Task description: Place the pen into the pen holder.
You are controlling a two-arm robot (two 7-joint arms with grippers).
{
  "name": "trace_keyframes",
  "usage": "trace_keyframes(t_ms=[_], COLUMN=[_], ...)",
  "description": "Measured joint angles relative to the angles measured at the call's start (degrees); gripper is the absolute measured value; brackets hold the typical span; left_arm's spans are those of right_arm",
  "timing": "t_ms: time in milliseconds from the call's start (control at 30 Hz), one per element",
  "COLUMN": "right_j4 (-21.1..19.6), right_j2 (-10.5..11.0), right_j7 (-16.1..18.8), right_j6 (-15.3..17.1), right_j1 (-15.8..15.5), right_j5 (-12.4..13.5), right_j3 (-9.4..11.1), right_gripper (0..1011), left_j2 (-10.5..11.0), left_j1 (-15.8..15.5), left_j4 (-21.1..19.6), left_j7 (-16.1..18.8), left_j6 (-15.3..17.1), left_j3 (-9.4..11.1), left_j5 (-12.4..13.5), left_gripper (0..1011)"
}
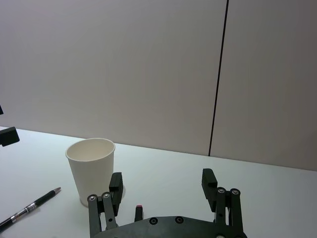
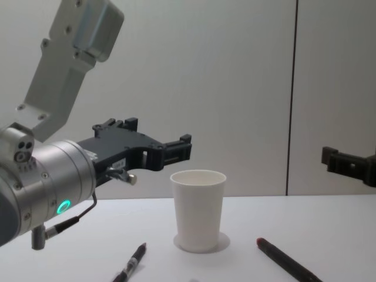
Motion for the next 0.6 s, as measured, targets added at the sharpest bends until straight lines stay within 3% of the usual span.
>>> trace_keyframes(t_ms=[200, 333, 600], right_j4=[-0.1, -1.1, -4.0], right_j2=[-0.1, -0.7, -5.2], right_j7=[0.0, -0.7, -3.9], right_j6=[0.2, 2.1, 12.8], right_j1=[0.1, 0.7, 5.1], right_j5=[0.0, -0.8, -5.9], right_j3=[0.0, -0.2, -2.3], right_gripper=[1001, 1001, 1001], left_j2=[0.0, 0.0, 0.0], left_j1=[0.0, 0.0, 0.0], left_j4=[0.0, 0.0, 0.0], left_j7=[0.0, 0.0, 0.0], left_j6=[0.0, 0.0, 0.0], left_j3=[0.0, 0.0, 0.0], left_j5=[0.0, 0.0, 0.0], left_gripper=[1000, 1000, 1000])
